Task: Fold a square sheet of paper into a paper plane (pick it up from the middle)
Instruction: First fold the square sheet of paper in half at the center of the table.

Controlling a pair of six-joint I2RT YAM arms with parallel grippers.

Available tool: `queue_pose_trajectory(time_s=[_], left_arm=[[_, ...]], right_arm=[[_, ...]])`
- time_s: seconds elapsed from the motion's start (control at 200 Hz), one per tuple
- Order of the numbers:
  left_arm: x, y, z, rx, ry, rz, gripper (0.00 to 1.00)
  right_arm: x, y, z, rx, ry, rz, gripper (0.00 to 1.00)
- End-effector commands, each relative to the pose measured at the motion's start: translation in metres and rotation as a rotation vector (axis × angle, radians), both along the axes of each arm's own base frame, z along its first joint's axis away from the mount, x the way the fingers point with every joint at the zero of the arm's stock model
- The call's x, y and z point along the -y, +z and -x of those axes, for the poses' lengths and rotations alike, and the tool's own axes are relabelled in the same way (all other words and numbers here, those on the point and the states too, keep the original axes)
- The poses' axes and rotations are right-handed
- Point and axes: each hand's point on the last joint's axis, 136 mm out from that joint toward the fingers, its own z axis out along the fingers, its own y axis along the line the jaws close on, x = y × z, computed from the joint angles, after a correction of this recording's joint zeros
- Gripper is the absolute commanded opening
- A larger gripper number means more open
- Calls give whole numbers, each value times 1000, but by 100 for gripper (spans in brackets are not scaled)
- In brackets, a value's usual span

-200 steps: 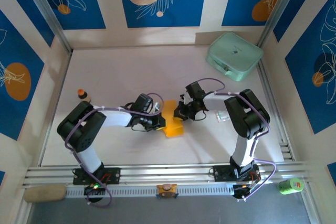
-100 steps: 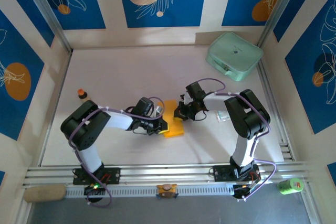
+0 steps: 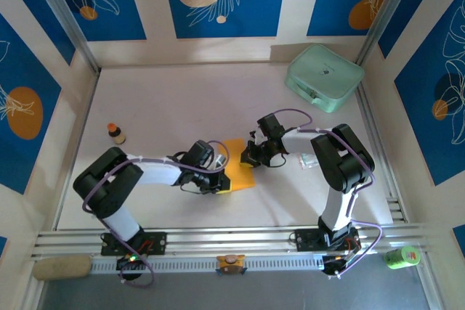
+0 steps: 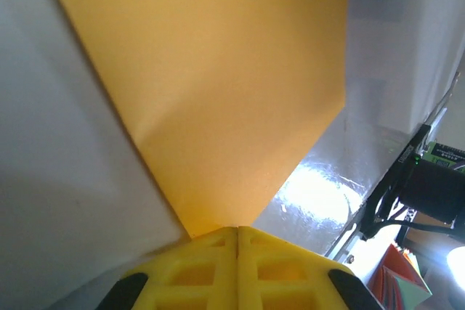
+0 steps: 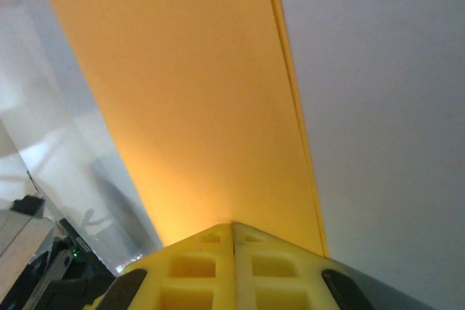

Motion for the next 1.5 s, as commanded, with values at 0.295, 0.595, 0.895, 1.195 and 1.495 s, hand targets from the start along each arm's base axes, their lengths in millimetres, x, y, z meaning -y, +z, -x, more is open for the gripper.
queue_pose_trajectory(time_s=[0.295,0.595,0.895,1.195,1.495], left_arm=[[17,7,-23,47,42,28,14],[-13,-23,9,-41,-29,-136,12],[-32,-32,34,-2,-135,-282,10],[-20,17,15,181,-131,-217,11],[-1,57,-62,164,61,87,12]], right_arm=[[44,-46,38,-164,-50,223,0],[44,-45,38,-162,-49,224,0],[45,-46,37,-163,-53,229,0],[42,-42,35,-155,-44,215,0],[37,-35,31,-135,-31,199,0]])
